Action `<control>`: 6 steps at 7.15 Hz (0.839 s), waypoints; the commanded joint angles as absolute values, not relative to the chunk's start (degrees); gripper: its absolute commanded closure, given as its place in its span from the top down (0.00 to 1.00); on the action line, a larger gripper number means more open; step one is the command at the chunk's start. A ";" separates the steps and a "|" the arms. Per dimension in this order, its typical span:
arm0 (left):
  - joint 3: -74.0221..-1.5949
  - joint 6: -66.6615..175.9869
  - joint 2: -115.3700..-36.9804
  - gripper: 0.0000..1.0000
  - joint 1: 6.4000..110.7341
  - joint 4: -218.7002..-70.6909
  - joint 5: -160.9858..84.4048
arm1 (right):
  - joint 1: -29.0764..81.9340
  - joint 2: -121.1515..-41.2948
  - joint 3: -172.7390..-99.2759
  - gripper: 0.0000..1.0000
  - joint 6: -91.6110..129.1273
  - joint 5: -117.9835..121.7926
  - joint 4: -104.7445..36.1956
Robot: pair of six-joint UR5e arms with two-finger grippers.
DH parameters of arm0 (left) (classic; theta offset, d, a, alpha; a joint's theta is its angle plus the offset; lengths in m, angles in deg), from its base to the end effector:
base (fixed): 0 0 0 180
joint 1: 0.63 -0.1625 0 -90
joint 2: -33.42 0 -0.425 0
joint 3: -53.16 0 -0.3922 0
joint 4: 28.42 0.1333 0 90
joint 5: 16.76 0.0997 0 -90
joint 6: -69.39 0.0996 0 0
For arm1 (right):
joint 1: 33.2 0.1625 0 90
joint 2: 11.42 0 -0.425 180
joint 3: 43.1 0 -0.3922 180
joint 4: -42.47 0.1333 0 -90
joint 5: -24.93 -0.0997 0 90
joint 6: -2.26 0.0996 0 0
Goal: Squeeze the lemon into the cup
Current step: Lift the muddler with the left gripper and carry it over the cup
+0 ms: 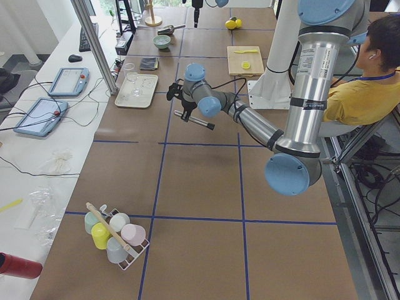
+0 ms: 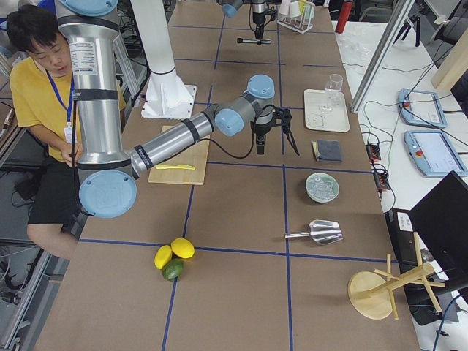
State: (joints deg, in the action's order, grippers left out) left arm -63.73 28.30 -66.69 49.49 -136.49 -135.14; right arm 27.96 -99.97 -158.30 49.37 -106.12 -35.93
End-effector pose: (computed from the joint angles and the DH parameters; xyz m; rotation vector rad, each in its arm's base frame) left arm 0.2654 -0.4517 0.3133 0.4191 0.9575 0.2187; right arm -0.1750 -0.4585 0.4087 0.0789 -0.9338 0.0562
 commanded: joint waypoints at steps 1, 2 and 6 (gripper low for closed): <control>-71.88 28.87 -70.46 0.00 47.80 -137.04 -127.60 | 28.06 -103.16 -158.41 0.99 49.28 -106.12 -32.77; -72.60 29.48 -74.21 0.00 46.58 -137.48 -127.15 | 28.06 -104.39 -158.33 0.99 49.28 -106.12 -31.20; -69.54 26.77 -86.52 0.00 36.34 -137.93 -117.05 | 30.16 -107.73 -158.41 0.99 49.28 -106.21 -29.60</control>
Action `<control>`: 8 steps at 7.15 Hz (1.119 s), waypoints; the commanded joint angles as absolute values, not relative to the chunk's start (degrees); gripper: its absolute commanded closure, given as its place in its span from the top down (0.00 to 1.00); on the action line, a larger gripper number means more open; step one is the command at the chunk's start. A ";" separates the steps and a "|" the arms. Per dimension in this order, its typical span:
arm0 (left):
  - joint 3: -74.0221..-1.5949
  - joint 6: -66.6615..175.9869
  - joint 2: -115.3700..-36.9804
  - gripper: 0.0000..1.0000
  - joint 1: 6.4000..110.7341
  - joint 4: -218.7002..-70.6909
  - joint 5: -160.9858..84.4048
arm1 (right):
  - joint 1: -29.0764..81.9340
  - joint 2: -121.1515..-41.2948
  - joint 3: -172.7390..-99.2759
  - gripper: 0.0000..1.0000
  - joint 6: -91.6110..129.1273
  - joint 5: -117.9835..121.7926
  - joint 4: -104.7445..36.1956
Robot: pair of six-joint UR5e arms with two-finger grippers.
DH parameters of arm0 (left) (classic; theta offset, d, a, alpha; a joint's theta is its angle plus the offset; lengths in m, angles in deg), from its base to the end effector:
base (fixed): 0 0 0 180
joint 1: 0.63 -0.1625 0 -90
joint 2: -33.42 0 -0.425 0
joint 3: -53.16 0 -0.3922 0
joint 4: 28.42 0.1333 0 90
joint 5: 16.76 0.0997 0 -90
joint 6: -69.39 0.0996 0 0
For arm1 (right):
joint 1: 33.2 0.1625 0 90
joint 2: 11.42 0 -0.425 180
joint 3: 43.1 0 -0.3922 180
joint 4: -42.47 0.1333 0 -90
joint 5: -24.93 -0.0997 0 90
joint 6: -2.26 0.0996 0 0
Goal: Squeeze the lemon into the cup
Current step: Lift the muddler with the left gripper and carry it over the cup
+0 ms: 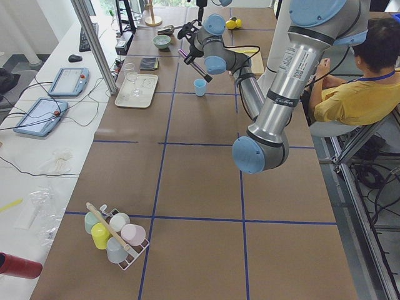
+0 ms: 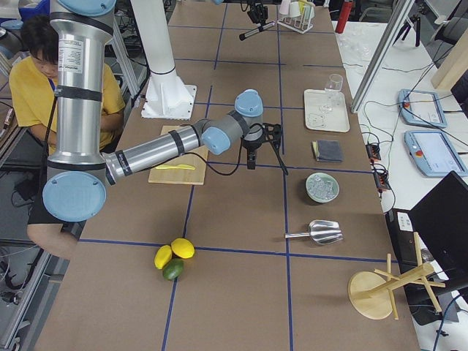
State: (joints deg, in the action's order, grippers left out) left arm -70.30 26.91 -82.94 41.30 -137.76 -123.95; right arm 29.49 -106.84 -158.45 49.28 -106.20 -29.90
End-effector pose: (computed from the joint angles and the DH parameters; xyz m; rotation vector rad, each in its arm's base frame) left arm 0.3011 -0.4101 0.1242 0.7880 1.1525 0.2883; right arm -0.1478 -0.4339 0.4506 0.0815 -0.9277 0.0836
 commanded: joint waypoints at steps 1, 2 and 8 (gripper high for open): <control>-69.36 26.94 -87.51 0.00 31.15 -138.28 -105.12 | 30.69 -108.44 -158.24 1.00 49.19 -106.21 -29.08; -69.01 27.20 -87.78 0.00 24.84 -140.11 -90.82 | 31.30 -108.88 -158.32 1.00 49.19 -106.21 -29.07; -43.90 39.33 -90.75 0.00 16.61 -175.53 -72.43 | 32.01 -109.24 -158.06 1.00 49.10 -106.64 -29.07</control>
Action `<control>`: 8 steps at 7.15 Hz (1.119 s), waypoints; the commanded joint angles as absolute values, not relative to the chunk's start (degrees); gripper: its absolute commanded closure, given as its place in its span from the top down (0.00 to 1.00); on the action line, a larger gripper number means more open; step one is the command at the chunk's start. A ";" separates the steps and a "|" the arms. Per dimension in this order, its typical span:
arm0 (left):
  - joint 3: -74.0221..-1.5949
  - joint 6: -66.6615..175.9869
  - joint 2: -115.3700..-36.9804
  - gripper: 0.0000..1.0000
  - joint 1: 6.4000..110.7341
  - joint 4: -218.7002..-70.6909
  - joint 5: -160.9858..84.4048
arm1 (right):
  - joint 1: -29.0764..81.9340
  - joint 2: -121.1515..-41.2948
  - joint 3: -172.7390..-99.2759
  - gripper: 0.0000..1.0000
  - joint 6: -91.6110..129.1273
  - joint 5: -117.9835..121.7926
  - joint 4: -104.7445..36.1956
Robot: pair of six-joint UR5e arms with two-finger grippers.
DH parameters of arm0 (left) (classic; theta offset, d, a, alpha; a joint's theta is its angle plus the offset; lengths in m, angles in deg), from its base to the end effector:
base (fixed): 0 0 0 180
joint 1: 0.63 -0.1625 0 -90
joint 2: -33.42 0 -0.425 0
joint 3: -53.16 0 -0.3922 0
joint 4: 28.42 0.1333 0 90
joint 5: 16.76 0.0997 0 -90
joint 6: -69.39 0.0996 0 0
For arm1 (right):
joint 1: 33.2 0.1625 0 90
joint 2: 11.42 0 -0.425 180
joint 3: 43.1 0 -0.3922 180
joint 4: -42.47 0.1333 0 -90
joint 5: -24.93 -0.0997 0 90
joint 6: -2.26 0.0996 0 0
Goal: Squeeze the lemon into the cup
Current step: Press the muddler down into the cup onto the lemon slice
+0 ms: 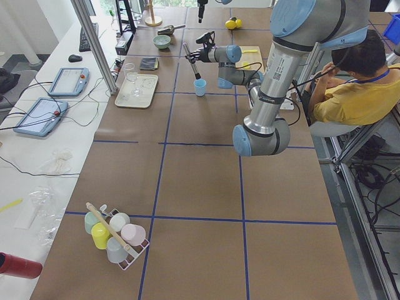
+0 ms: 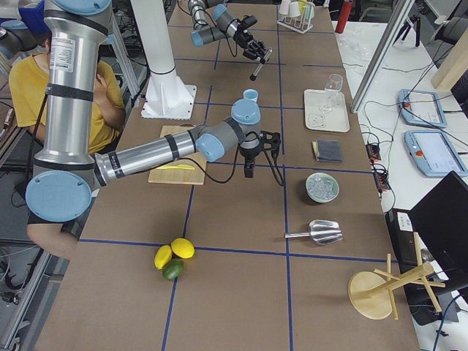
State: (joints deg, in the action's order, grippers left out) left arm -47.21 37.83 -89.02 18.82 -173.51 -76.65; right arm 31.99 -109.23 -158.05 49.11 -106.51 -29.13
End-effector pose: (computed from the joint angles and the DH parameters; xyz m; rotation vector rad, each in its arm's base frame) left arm 0.4928 -0.3684 0.1441 1.3343 1.0377 0.0610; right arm -0.1241 -0.4291 0.4708 0.0709 -0.9127 0.1332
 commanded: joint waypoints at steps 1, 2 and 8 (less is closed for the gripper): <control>-43.00 39.25 -90.94 0.00 15.82 -175.72 -71.61 | 32.01 -109.32 -158.06 1.00 49.10 -106.73 -29.07; -42.64 39.25 -91.90 0.00 15.72 -175.72 -71.60 | 32.01 -109.33 -158.06 1.00 49.10 -106.65 -29.07; -36.49 38.98 -94.72 0.00 13.62 -176.07 -68.97 | 32.01 -109.24 -158.24 1.00 49.19 -106.73 -29.07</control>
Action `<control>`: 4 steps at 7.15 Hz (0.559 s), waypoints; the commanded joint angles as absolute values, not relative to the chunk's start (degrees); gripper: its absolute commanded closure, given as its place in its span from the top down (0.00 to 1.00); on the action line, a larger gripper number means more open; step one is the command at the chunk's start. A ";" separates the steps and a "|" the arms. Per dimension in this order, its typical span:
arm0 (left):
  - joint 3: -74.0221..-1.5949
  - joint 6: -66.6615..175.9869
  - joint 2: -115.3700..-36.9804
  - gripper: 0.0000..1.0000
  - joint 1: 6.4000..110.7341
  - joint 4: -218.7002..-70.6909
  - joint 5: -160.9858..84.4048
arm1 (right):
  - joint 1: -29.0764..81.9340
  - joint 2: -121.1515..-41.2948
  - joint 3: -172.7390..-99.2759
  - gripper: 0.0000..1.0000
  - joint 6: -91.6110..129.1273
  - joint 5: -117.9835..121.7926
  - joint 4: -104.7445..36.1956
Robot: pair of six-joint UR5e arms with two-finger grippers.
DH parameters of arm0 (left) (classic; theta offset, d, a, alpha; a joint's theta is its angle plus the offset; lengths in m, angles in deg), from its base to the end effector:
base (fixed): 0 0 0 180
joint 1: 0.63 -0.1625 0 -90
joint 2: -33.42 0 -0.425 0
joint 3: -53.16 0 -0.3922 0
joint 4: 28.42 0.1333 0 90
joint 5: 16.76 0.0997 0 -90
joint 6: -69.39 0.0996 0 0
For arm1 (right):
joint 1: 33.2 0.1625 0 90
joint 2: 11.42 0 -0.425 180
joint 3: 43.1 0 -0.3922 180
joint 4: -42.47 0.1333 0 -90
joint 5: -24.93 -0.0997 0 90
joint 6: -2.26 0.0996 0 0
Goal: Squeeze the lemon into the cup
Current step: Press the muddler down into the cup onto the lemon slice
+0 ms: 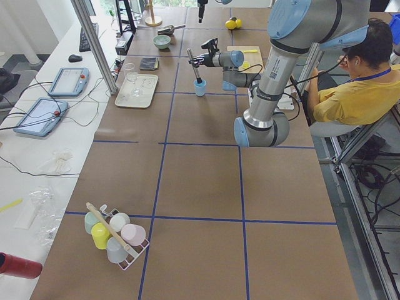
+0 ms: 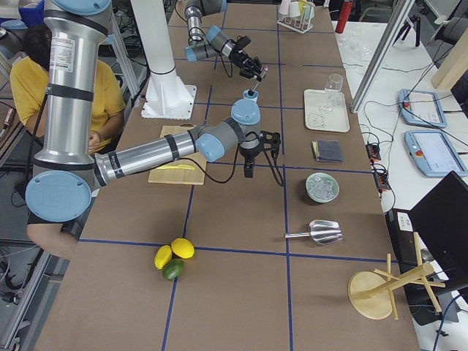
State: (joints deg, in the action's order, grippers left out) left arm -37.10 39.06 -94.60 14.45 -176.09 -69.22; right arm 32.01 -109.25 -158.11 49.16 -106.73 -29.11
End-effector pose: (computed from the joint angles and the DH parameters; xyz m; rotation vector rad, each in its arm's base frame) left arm 0.5654 -0.3533 0.1470 1.3443 0.9623 0.0434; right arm -0.1241 -0.4287 0.4702 0.0691 -0.9161 0.1326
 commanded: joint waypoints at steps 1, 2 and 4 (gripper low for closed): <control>-35.18 36.46 -94.81 0.00 13.35 -175.99 -68.70 | 32.01 -109.32 -158.41 1.00 49.19 -106.73 -29.07; -34.30 36.09 -95.25 0.00 13.26 -175.98 -68.61 | 32.01 -109.33 -158.41 1.00 49.28 -107.08 -29.07; -33.68 36.08 -94.90 0.00 13.26 -175.98 -68.61 | 32.10 -109.41 -159.02 1.00 49.37 -107.17 -29.07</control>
State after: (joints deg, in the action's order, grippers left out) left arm -34.20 36.23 -95.06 13.30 -175.99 -68.64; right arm 32.07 -109.35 -158.62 49.29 -107.06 -29.07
